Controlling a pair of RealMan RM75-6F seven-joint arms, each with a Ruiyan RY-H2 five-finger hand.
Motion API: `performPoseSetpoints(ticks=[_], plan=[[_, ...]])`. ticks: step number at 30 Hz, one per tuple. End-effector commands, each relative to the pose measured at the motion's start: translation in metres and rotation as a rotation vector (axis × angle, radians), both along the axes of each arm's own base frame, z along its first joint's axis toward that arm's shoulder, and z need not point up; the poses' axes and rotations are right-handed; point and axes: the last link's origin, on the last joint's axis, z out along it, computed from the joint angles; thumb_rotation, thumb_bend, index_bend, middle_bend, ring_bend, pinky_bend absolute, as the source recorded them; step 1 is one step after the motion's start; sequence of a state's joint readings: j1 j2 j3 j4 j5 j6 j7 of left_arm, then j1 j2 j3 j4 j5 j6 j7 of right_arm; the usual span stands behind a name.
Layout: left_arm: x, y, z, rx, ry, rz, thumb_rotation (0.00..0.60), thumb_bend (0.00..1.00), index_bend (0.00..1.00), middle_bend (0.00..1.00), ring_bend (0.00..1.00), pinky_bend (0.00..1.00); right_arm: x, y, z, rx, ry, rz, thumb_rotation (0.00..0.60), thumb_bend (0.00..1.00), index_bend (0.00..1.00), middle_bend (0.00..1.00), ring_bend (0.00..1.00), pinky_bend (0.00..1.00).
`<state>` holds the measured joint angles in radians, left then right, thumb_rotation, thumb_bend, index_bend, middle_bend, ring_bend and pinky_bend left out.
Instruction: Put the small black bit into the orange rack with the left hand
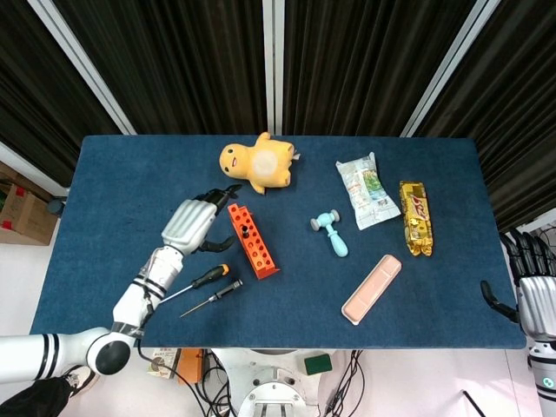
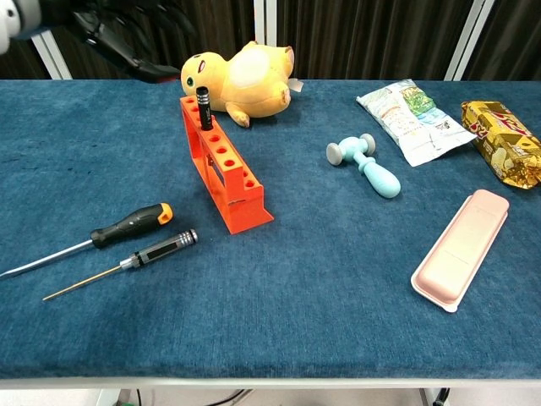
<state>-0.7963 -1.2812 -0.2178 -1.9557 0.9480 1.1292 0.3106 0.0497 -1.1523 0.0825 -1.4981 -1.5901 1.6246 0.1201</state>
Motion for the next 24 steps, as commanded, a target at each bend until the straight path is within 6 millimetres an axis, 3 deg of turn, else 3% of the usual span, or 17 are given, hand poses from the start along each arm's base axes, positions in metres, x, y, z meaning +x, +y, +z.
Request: performPoseSetpoints(ticks=[1, 9, 13, 18, 24], plan=[[-0.033, -0.022, 0.021, 0.131, 0.066, -0.026, 0.565, 0.25, 0.13, 0.17, 0.12, 0.25, 0.0, 0.0, -0.001, 0.005, 0.004, -0.001, 0.6, 0.35, 0.0, 0.0, 0.0, 0.0], [-0.158, -0.11, 0.047, 0.329, 0.285, 0.068, 0.559, 0.08, 0.14, 0.12, 0.07, 0.23, 0.001, -0.001, -0.009, 0.047, 0.041, -0.015, 0.6, 0.35, 0.0, 0.0, 0.0, 0.0], [-0.204, -0.147, 0.052, 0.361, 0.315, 0.171, 0.489, 0.07, 0.12, 0.05, 0.03, 0.22, -0.001, -0.002, -0.012, 0.087, 0.073, -0.053, 0.6, 0.34, 0.0, 0.0, 0.0, 0.0], [-0.227, -0.173, 0.061, 0.389, 0.294, 0.207, 0.432, 0.07, 0.1, 0.04, 0.0, 0.18, -0.001, -0.003, -0.014, 0.117, 0.094, -0.091, 0.6, 0.33, 0.0, 0.0, 0.0, 0.0], [-0.234, -0.183, 0.07, 0.38, 0.259, 0.205, 0.383, 0.07, 0.1, 0.04, 0.0, 0.17, 0.001, -0.002, -0.014, 0.114, 0.095, -0.081, 0.6, 0.33, 0.0, 0.0, 0.0, 0.0]])
